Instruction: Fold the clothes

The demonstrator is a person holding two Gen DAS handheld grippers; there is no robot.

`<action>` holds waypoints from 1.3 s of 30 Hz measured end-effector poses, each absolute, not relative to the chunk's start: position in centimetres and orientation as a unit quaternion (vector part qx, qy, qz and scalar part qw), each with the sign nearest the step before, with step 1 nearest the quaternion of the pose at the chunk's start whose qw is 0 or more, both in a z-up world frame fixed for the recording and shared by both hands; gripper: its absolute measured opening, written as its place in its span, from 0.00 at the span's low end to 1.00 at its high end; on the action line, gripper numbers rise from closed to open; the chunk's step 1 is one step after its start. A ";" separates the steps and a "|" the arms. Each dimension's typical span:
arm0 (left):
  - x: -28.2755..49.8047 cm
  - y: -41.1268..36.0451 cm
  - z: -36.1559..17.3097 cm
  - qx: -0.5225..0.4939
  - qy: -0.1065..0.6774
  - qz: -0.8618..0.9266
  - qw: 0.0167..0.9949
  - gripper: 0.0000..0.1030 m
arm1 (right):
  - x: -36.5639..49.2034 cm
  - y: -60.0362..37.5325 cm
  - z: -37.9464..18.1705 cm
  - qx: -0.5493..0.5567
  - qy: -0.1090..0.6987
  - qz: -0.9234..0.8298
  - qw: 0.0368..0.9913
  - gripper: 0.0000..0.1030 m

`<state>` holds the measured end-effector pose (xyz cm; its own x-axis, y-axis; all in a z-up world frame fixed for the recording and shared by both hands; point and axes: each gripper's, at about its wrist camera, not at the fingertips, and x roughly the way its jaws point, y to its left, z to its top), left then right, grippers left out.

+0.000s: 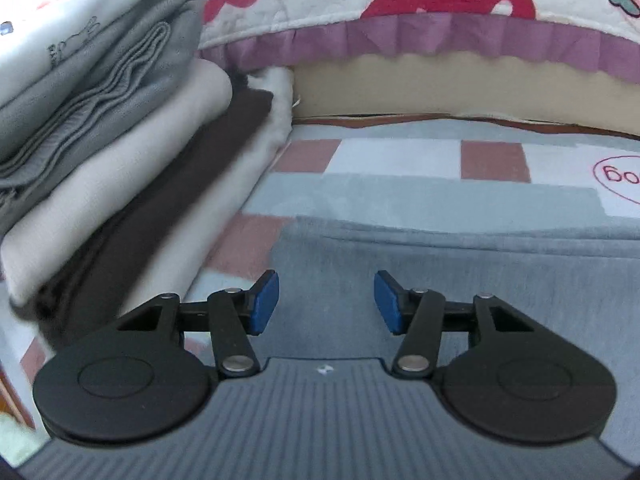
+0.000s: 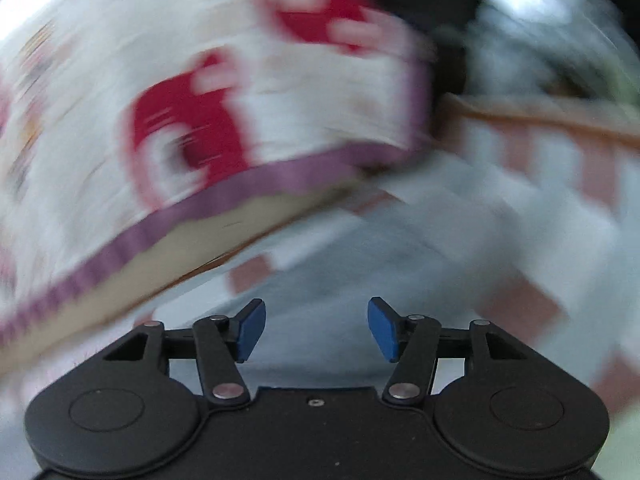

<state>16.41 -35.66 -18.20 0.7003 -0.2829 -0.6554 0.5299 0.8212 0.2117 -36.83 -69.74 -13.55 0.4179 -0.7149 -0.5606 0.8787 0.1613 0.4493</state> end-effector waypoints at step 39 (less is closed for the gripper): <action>-24.4 -74.1 -18.9 0.313 0.274 -0.601 0.682 0.52 | -40.7 -80.9 -15.8 0.448 0.086 -0.543 0.705 0.23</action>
